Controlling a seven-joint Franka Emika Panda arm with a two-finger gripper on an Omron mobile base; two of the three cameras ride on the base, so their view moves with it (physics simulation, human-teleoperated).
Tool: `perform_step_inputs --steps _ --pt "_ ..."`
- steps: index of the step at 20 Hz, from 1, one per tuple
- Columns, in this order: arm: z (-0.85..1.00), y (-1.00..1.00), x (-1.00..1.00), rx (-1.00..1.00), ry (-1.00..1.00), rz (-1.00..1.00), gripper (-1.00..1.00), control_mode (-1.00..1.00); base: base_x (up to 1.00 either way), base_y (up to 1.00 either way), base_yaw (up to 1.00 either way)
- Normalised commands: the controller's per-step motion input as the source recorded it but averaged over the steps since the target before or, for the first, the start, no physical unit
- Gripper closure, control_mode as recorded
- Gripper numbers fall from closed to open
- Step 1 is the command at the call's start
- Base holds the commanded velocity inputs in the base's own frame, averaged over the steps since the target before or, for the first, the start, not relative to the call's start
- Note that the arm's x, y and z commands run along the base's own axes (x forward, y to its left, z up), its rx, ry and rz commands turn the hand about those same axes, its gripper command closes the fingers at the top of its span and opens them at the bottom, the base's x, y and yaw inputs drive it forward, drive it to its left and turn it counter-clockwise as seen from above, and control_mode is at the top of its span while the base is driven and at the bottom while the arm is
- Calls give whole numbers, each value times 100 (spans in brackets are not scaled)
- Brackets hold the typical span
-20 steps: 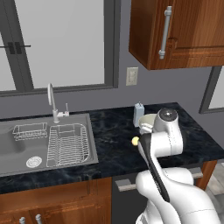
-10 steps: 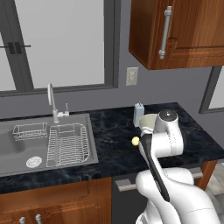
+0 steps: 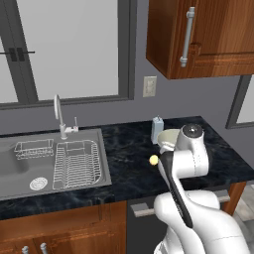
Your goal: Gather the eggs and milk located in the vicinity of the sink area and place them right next to the bowl.
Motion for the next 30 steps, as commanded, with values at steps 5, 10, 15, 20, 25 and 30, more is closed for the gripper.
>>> perform_step_inputs --steps 5,10,15,20,25,30 --pt "-42 0 0 0 -4 0 100 -100 0 0 0" --pt "-48 0 0 0 -1 0 100 -100 0 0 0" --pt "-54 1 5 0 0 0 100 -100 0 0 0" --pt "-51 4 6 0 0 0 100 -100 0 0 0" --pt "-47 10 1 0 0 0 100 -100 0 0 0" --pt "-49 7 0 0 -2 0 100 -100 0 0 0"
